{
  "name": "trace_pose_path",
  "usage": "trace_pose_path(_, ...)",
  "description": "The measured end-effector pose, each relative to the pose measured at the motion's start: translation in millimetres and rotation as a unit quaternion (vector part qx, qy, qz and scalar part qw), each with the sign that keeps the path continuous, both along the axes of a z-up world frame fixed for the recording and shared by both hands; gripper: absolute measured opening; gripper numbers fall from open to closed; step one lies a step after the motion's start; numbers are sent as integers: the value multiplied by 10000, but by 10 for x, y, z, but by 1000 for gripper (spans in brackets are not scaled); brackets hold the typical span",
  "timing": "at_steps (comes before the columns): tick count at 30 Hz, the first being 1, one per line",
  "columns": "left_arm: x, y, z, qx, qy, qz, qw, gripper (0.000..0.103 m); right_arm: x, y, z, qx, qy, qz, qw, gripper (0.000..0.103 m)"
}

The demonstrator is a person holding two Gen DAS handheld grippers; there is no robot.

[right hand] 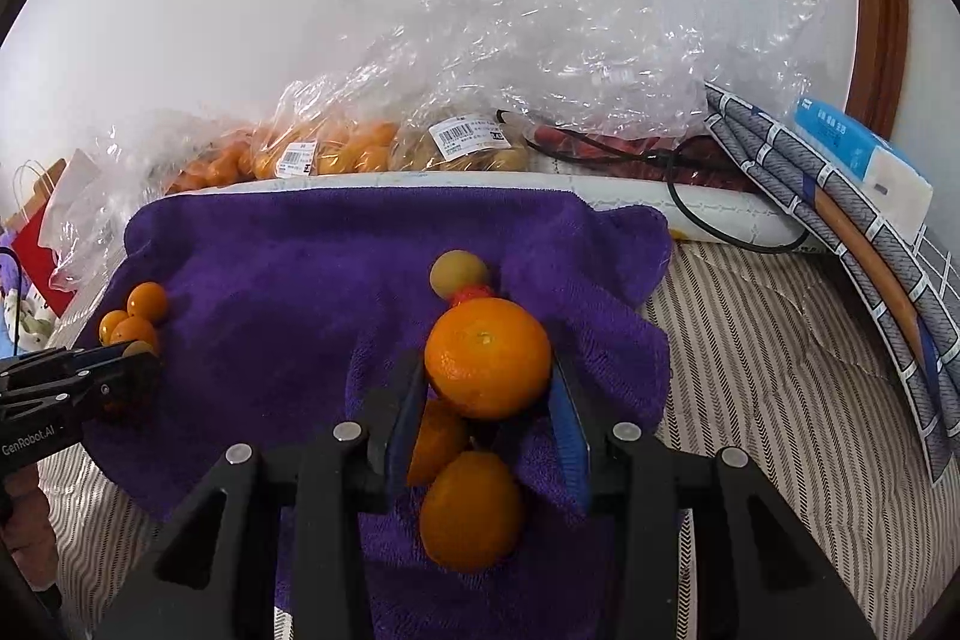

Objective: Organize fruits

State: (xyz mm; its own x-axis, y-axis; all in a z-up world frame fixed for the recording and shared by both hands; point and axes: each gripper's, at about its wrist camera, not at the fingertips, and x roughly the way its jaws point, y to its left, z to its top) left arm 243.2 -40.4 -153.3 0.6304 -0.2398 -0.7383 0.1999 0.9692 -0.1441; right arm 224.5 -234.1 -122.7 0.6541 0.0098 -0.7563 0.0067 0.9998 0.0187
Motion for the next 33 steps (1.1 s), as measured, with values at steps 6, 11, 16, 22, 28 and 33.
trace_pose_path(6,0,-10,-4,75,-23,-11,10000,24,-4,1,3,10,-18,13,10000,40)
trace_pose_path(11,3,3,1,-2,20,-8,10000,25,-24,-11,23,76,-39,40,10000,42)
trace_pose_path(16,-18,30,23,-33,-3,-38,10000,28,-80,-16,85,182,-152,27,9997,49)
trace_pose_path(22,-190,148,327,13,-332,219,9992,46,-245,10,421,20,-477,-116,9988,53)
trace_pose_path(28,-506,366,699,-73,-359,448,9983,55,-644,4,911,92,-600,-393,9974,63)
trace_pose_path(33,-836,446,945,240,-478,692,9962,60,-1019,29,1203,1,-468,-651,9968,65)
